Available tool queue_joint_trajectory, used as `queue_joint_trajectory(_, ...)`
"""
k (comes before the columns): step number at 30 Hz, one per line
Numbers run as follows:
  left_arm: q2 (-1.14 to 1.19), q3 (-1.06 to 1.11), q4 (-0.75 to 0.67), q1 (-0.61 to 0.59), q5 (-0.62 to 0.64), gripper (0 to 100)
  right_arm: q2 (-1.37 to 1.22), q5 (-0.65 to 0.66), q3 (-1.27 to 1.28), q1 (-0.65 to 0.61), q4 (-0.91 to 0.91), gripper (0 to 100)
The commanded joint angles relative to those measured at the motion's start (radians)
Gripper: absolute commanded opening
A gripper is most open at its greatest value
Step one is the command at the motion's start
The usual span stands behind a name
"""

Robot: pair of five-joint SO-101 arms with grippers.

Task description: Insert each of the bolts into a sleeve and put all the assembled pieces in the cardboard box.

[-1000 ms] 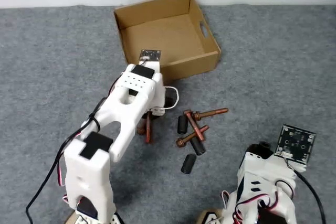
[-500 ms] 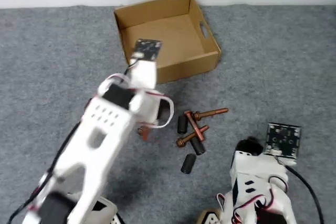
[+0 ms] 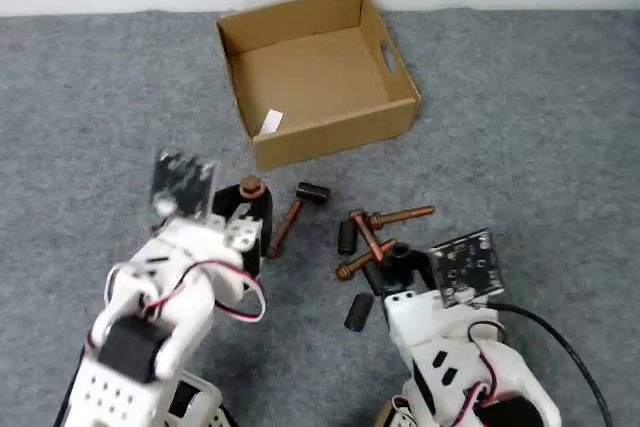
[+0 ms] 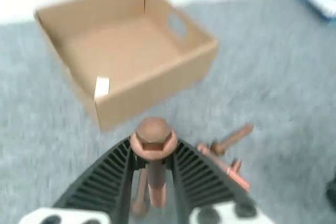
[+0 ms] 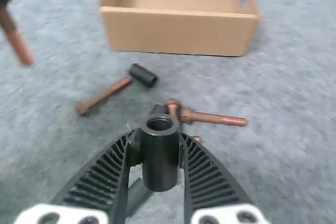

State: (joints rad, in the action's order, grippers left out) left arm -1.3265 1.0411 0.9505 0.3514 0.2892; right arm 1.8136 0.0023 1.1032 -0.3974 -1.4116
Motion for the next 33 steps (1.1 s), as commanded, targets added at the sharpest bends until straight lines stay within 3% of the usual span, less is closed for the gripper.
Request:
queue_joint_trajectory(1, -0.187, 0.045, -0.097, 0.005, -0.008, 0, -0.007, 0.011, 0.005, -0.093, 0.027, 0.9)
queue_joint_trajectory(8, -0.45, 0.185, -0.114, 0.21, -0.003, 0, -0.007, 0.012, 0.077, -0.266, 0.174, 0.9)
queue_joint_trajectory(11, -0.497, 0.211, -0.115, 0.269, 0.087, 0, -0.007, 0.014, 0.114, -0.289, 0.214, 0.9)
queue_joint_trajectory(15, -0.489, 0.209, -0.126, 0.279, 0.183, 0, -0.007, 0.014, 0.133, -0.337, 0.219, 0.9)
queue_joint_trajectory(25, -0.483, 0.219, -0.127, 0.279, 0.184, 0, -0.007, 0.014, 0.132, -0.357, 0.234, 0.9)
queue_joint_trajectory(33, -0.486, 0.248, -0.063, 0.322, 0.184, 0, -0.007, 0.087, 0.135, -0.355, 0.297, 0.9)
